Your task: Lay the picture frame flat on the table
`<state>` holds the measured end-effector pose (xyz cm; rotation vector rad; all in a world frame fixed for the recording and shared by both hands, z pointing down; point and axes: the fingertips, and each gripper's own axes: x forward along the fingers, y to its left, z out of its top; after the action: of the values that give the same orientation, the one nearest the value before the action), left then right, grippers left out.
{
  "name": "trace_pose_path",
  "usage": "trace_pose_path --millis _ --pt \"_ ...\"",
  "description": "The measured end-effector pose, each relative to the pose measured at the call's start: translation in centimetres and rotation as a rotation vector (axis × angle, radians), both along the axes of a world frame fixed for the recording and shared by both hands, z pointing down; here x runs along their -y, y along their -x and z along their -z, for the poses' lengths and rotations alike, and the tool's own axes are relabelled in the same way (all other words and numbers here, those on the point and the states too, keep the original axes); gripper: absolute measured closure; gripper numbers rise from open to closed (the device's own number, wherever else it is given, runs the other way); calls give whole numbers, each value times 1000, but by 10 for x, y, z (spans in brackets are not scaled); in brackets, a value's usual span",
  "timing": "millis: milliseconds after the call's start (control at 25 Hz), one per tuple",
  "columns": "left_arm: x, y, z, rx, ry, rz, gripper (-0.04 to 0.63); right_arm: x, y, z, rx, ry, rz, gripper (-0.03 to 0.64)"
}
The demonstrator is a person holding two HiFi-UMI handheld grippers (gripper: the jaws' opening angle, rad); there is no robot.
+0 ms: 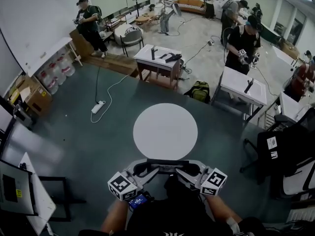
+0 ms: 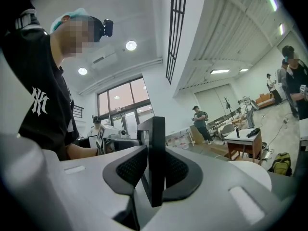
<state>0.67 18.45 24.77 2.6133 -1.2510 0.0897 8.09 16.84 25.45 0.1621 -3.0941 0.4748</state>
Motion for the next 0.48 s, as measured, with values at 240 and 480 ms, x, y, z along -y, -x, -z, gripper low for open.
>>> trace_pose_path --millis 240,480 --pt "56 24 3 -6 8 27 471 58 23 5 3 -10 27 529" --pt "122 41 0 26 43 44 471 125 41 -5 44 37 44 528"
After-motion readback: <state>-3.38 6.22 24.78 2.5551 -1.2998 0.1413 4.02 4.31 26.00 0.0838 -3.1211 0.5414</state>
